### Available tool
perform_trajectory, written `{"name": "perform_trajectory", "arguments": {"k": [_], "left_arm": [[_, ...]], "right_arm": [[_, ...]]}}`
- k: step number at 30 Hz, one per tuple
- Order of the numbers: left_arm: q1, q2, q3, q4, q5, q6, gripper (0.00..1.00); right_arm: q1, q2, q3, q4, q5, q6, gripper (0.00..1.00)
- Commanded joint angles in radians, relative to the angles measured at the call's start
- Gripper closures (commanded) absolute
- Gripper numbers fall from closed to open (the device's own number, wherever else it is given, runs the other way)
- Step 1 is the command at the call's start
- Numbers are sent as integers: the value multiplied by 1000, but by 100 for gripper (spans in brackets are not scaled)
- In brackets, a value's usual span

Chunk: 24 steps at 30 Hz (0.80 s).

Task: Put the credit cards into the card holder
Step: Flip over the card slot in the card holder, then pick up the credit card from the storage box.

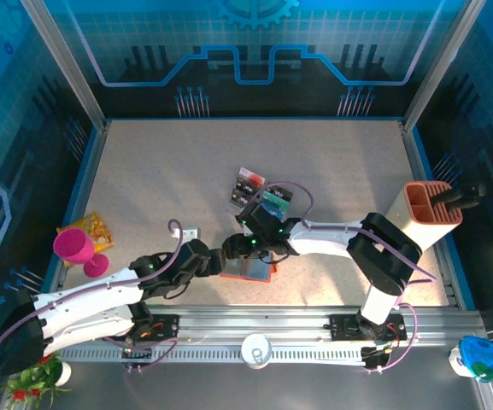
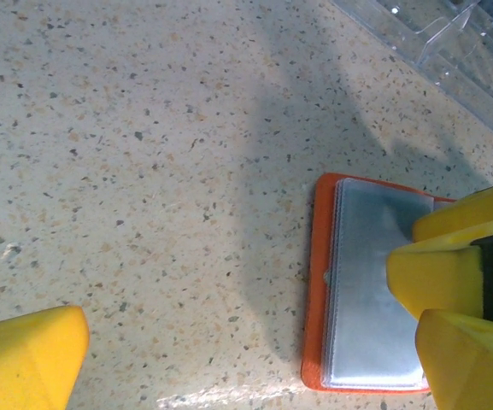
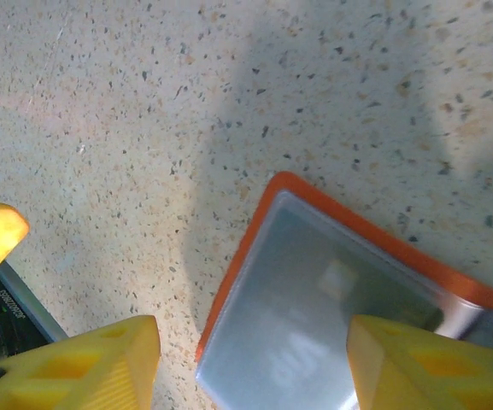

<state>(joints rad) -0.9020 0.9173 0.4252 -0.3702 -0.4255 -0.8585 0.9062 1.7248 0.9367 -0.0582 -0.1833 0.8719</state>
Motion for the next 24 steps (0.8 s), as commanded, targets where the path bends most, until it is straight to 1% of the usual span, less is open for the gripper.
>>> {"name": "perform_trajectory", "arguments": {"k": [1, 7, 11, 14, 17, 21, 24], "left_arm": [[6, 36, 20, 26, 25, 13, 1], [6, 95, 55, 58, 45, 37, 1], [6, 147, 78, 82, 59, 53, 1], [6, 189, 87, 91, 64, 58, 1], [6, 212, 84, 100, 66, 55, 1], [6, 218, 78, 100, 61, 43, 1], [6, 217, 77, 93, 53, 38, 1]], "right_arm": [[-20, -67, 2, 15, -10, 11, 39], [-82, -150, -10, -26, -3, -11, 39], [-144, -215, 19, -131, 18, -88, 39], [-186, -246, 89, -293, 74, -212, 40], [-231, -241, 180, -456, 155, -364, 40], [-275, -190, 287, -607, 238, -537, 41], [-280, -129, 366, -687, 289, -640, 44]]}}
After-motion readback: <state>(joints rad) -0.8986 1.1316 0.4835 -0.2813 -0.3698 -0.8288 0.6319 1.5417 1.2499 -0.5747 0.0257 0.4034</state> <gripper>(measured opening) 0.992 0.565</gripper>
